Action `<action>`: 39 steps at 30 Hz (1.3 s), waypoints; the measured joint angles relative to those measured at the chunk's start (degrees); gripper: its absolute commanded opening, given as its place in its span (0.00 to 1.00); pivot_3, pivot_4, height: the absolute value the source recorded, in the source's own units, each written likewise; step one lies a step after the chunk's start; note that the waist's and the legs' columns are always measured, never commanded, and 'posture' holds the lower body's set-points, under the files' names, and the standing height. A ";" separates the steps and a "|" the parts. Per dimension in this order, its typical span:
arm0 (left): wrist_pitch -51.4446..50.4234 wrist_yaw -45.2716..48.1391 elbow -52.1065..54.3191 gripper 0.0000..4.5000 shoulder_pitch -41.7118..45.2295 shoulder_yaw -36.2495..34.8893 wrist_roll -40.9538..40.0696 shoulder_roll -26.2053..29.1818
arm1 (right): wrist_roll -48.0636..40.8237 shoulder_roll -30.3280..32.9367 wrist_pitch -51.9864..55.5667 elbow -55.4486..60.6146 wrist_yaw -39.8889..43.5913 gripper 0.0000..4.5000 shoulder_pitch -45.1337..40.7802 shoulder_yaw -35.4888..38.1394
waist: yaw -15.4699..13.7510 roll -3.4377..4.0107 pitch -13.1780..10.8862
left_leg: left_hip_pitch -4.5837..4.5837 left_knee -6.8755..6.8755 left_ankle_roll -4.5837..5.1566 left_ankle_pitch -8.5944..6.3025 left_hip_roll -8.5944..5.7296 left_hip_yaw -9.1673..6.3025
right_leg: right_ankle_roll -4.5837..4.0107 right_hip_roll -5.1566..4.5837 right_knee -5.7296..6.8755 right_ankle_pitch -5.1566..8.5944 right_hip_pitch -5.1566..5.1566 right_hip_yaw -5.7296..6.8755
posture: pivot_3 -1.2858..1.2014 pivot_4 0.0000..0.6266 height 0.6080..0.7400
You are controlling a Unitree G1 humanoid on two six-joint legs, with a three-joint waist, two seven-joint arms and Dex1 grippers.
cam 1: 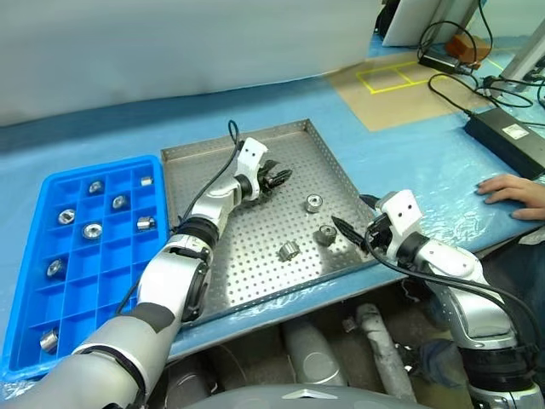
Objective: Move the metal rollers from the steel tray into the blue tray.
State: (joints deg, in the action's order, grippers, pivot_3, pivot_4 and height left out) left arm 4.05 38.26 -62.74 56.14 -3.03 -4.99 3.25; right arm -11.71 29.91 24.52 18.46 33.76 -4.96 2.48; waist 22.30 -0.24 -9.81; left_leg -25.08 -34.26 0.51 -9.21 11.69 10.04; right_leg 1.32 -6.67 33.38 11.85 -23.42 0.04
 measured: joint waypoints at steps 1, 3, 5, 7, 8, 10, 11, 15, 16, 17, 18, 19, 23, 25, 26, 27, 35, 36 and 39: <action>-0.28 0.16 0.56 0.92 -0.24 -0.03 -0.18 0.04 | 0.07 0.00 -0.25 -0.34 0.22 0.95 -0.45 -0.37 | -0.16 0.00 0.00 | 0.00 0.00 0.01 0.00 -0.02 0.00 | 0.00 -0.05 -0.01 0.00 0.02 0.02 | 0.22 0.24 1.00; -0.86 0.89 1.64 0.92 -0.60 0.14 -0.26 -0.07 | 0.11 -0.01 -0.71 -0.99 0.65 0.95 -1.54 -1.07 | -0.47 0.00 0.00 | 0.00 -0.01 0.05 0.00 -0.03 0.00 | 0.00 -0.10 -0.03 0.00 0.07 0.04 | 0.22 0.24 1.00; -1.47 1.81 2.82 0.92 -1.01 0.73 -0.26 -0.14 | 0.22 0.01 -1.05 -1.90 0.95 0.95 -2.33 -1.09 | -0.86 0.00 0.00 | 0.00 -0.01 0.09 -0.01 -0.03 0.00 | 0.00 -0.12 -0.05 0.00 0.09 0.05 | 0.22 0.24 1.00; -2.18 2.34 3.58 0.92 -1.85 1.70 0.14 0.02 | 0.28 0.00 -1.44 -2.32 1.13 0.95 -2.74 -1.09 | -1.13 0.00 0.00 | 0.01 -0.01 0.10 0.00 -0.03 0.01 | 0.00 -0.11 -0.04 0.00 0.09 0.06 | 0.22 0.24 1.00; -2.34 2.31 3.66 0.92 -2.35 2.25 0.53 0.16 | 0.28 0.02 -1.57 -2.35 1.16 0.95 -2.82 -1.09 | -1.17 0.00 0.00 | 0.01 -0.01 0.10 0.00 -0.02 0.01 | 0.00 -0.10 -0.04 0.00 0.09 0.08 | 0.22 0.24 1.00; -2.99 2.07 3.65 0.92 -3.32 3.37 1.55 0.37 | 0.32 0.02 -1.69 -2.41 1.23 0.95 -2.83 -1.09 | -1.25 0.01 0.00 | 0.00 -0.01 0.11 0.00 0.00 0.01 | 0.00 -0.10 -0.04 0.00 0.09 0.10 | 0.22 0.24 1.00; -3.24 1.96 3.65 0.92 -3.61 3.57 1.83 0.37 | 0.38 0.02 -1.72 -2.42 1.26 0.95 -2.82 -1.09 | -1.26 0.01 0.00 | 0.00 -0.01 0.11 0.00 -0.01 0.01 | 0.00 -0.11 -0.04 0.00 0.09 0.10 | 0.22 0.24 1.00; -4.29 1.21 4.10 0.88 -3.38 2.85 1.03 0.09 | 0.46 0.01 -1.77 -2.42 1.25 0.95 -2.81 -1.09 | -1.24 0.01 0.00 | 0.01 -0.01 0.11 0.00 -0.04 0.01 | 0.00 -0.15 -0.04 0.00 0.11 0.10 | 0.22 0.24 1.00; -4.33 1.10 4.10 0.84 -3.22 2.70 0.88 0.05 | 0.51 0.00 -1.77 -2.42 1.21 0.95 -2.81 -1.10 | -1.24 0.01 0.00 | 0.01 -0.01 0.11 0.00 -0.04 0.01 | 0.00 -0.15 -0.04 0.00 0.11 0.10 | 0.22 0.24 1.00; -4.32 1.30 4.13 0.78 -3.08 2.56 0.73 0.09 | 0.56 -0.03 -1.77 -2.42 1.13 0.95 -2.81 -1.15 | -1.24 0.01 0.00 | 0.01 -0.01 0.11 0.00 -0.04 0.01 | 0.00 -0.15 -0.04 0.00 0.11 0.10 | 0.22 0.24 1.00; -4.32 1.87 4.39 0.73 -3.06 2.50 0.60 0.18 | 0.61 -0.10 -1.77 -2.42 1.07 0.95 -2.81 -1.29 | -1.24 0.01 0.00 | 0.01 -0.01 0.11 0.00 -0.03 0.01 | 0.00 -0.15 -0.04 0.00 0.11 0.11 | 0.23 0.24 1.00; -4.32 2.58 4.62 0.64 -3.07 2.49 0.45 0.24 | 0.67 -0.18 -1.77 -2.42 1.02 0.95 -2.82 -1.51 | -1.24 0.01 0.00 | 0.01 -0.01 0.11 0.00 -0.03 0.01 | 0.00 -0.14 -0.04 0.00 0.11 0.11 | 0.23 0.24 1.00; -4.60 3.84 6.45 0.34 -3.33 2.36 -0.48 0.52 | 0.77 -0.66 -1.83 -2.66 1.15 0.95 -3.39 -2.71 | -1.43 0.01 0.00 | 0.00 0.00 0.11 0.00 -0.03 0.01 | 0.00 -0.15 -0.05 0.00 0.11 0.12 | 0.25 0.24 1.00; -5.12 3.75 8.12 0.20 -3.81 1.91 -1.11 0.67 | 0.79 -0.74 -2.04 -3.81 1.54 0.95 -4.37 -3.29 | -1.54 0.01 0.00 | 0.01 0.00 0.11 0.00 -0.03 0.01 | 0.00 -0.15 -0.04 0.00 0.11 0.12 | 0.26 0.24 1.00; -5.69 3.63 9.30 0.19 -4.39 1.45 -1.66 0.71 | 0.81 -0.84 -2.24 -4.62 1.87 0.95 -5.11 -3.53 | -1.58 0.01 0.00 | 0.02 0.00 0.11 0.00 -0.04 0.01 | 0.00 -0.17 -0.03 0.00 0.11 0.13 | 0.27 0.24 1.00; -6.50 3.32 10.51 0.19 -5.15 0.86 -2.47 0.76 | 0.86 -0.95 -2.49 -5.53 2.28 0.95 -6.15 -3.90 | -1.60 0.01 0.00 | 0.02 -0.01 0.11 0.01 -0.03 0.01 | 0.00 -0.17 -0.01 0.00 0.11 0.13 | 0.28 0.24 1.00; -20.08 -3.51 19.90 0.19 -7.59 -9.64 -14.75 -1.00 | -1.10 -5.87 -3.02 -10.22 5.48 0.95 -13.76 -6.11 | -4.19 0.02 -0.03 | 0.02 -0.01 0.15 0.03 0.00 0.01 | -0.02 -0.21 0.15 0.00 0.07 0.21 | 0.35 0.24 1.00; -22.28 -4.95 22.18 0.19 -7.90 -11.18 -16.89 -1.68 | -1.48 -6.51 -2.98 -11.51 6.21 0.95 -15.37 -6.47 | -4.80 0.02 -0.03 | 0.01 -0.01 0.17 0.04 0.01 0.01 | -0.03 -0.24 0.17 0.00 0.07 0.22 | 0.36 0.24 1.00; -27.47 -9.89 29.50 0.19 -10.40 -14.89 -22.49 -3.91 | -1.71 -7.29 -3.77 -15.01 8.78 0.95 -19.13 -8.30 | -6.89 0.03 -0.04 | 0.01 0.00 0.18 0.06 0.07 0.02 | -0.06 -0.33 0.22 0.02 0.07 0.27 | 0.39 0.24 1.00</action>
State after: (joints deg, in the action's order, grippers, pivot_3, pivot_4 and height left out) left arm -23.42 28.37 -33.24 45.75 -17.92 -27.49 -0.67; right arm -13.42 22.62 20.75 3.45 42.54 -24.09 -5.82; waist 15.42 -0.21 -9.85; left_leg -25.08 -34.27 0.69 -9.16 11.76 10.06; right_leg 1.26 -7.00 33.60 11.87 -23.35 0.31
